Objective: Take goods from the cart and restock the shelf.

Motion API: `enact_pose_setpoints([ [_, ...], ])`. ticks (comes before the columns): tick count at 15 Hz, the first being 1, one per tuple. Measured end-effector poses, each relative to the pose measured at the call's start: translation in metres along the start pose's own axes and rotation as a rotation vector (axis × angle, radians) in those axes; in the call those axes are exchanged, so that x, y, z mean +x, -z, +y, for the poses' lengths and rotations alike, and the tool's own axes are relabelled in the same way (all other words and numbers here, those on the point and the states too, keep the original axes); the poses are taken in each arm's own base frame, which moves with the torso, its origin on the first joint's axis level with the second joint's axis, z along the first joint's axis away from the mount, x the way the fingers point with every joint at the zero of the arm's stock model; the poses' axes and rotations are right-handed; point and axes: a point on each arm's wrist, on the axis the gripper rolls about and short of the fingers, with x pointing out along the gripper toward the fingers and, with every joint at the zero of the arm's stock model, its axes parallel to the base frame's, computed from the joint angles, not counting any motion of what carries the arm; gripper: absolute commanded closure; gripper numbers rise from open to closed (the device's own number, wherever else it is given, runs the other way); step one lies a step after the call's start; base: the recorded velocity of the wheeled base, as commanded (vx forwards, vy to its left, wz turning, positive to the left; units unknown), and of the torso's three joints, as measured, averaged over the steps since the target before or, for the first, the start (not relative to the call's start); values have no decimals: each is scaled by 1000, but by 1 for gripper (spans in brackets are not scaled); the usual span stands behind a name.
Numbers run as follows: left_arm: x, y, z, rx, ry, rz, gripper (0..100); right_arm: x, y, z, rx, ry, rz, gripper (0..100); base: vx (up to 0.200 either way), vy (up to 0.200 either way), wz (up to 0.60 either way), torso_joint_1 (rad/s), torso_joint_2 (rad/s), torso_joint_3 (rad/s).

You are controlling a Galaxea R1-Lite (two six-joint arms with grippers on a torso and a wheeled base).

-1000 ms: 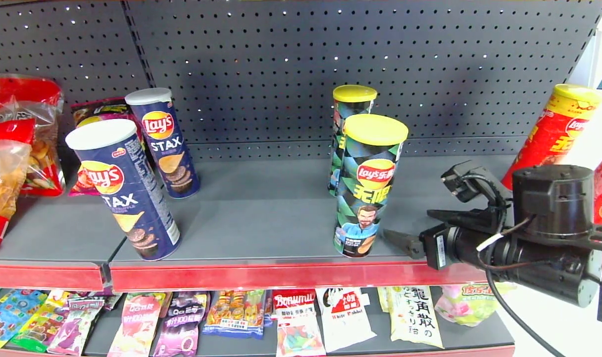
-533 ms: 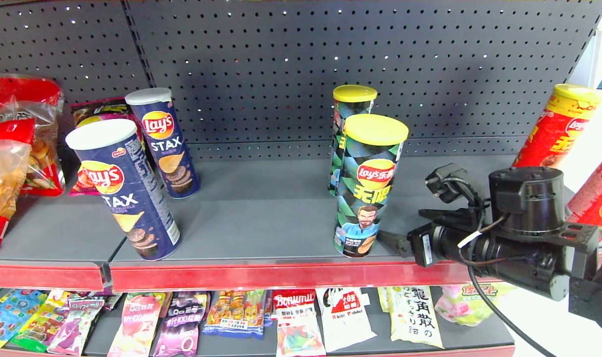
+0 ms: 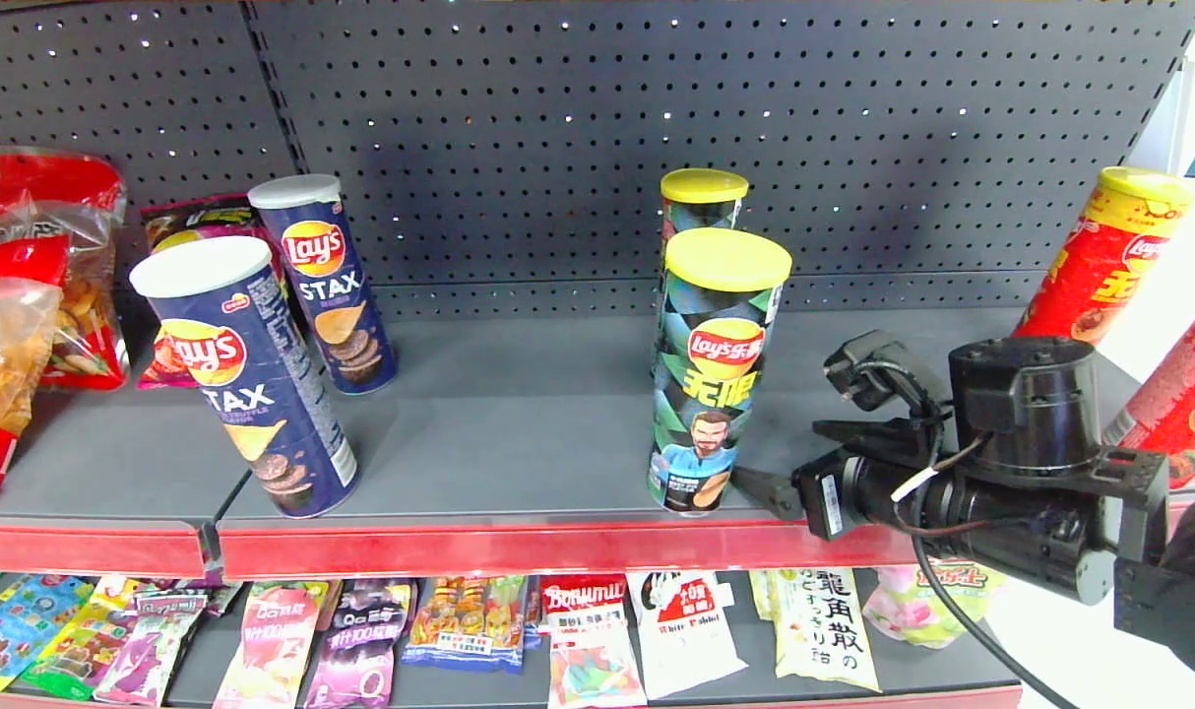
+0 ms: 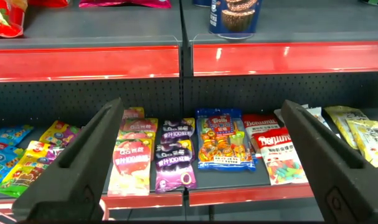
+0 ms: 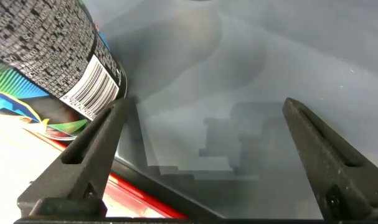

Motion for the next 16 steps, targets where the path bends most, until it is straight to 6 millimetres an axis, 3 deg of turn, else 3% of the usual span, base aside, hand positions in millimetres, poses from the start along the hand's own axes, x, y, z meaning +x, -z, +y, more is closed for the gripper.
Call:
enact_pose_setpoints([
  [10,0,0,0,0,0,0,0,-4,0,0,-1,6,-6,0,0,0,0,0,0,0],
  [13,0,0,0,0,0,0,0,-40,-3,-7,15,25,-76,0,0,0,0,0,0,0],
  [16,0,0,0,0,0,0,0,-103,12,-17,-6,38,-185,0,0,0,0,0,0,0],
])
